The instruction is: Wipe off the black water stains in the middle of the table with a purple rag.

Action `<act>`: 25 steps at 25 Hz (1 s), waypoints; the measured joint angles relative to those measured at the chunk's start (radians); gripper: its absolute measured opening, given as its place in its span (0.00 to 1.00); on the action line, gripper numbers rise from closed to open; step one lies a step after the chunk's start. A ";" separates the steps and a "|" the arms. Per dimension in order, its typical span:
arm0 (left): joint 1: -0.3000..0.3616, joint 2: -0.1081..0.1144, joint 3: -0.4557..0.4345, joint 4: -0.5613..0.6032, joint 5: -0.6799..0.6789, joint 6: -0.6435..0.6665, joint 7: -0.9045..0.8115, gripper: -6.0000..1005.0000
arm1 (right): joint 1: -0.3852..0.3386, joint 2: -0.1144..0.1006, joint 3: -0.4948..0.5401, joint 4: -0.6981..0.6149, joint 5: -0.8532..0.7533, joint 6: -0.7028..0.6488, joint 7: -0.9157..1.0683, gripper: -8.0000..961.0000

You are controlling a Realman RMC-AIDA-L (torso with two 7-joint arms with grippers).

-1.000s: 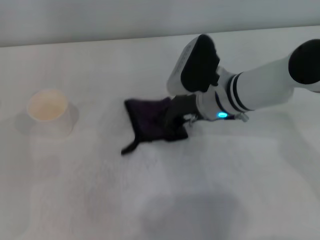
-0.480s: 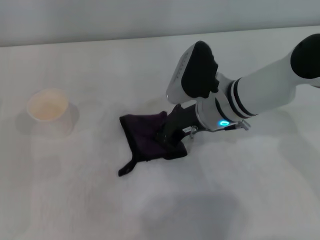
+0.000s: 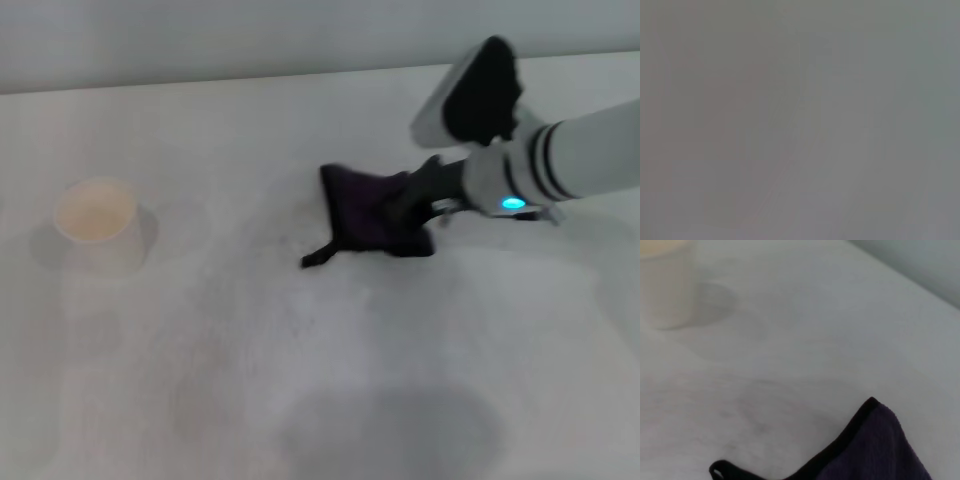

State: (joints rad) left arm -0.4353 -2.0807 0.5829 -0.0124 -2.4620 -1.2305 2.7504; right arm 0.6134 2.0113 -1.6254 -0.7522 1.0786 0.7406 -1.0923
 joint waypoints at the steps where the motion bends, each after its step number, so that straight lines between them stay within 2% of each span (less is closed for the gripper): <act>1: 0.002 0.000 0.000 0.006 0.000 0.000 0.000 0.87 | -0.009 -0.001 0.033 -0.005 -0.026 0.005 0.000 0.12; 6: 0.006 -0.001 0.000 0.016 0.000 -0.002 0.000 0.87 | -0.018 -0.006 0.089 -0.010 -0.058 0.036 0.000 0.12; 16: 0.000 -0.001 0.000 0.017 0.000 -0.002 0.000 0.87 | -0.032 0.008 0.081 -0.063 -0.048 0.050 -0.077 0.13; 22: 0.000 -0.001 0.000 0.017 0.000 -0.002 0.000 0.87 | -0.090 0.005 0.107 -0.161 0.000 0.044 -0.103 0.29; 25: 0.002 0.000 0.000 0.017 0.000 -0.001 0.000 0.87 | -0.116 0.005 0.151 -0.175 0.094 0.029 -0.172 0.38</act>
State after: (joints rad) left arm -0.4336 -2.0806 0.5828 0.0046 -2.4620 -1.2318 2.7504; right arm 0.4977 2.0163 -1.4741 -0.9275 1.1721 0.7696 -1.2639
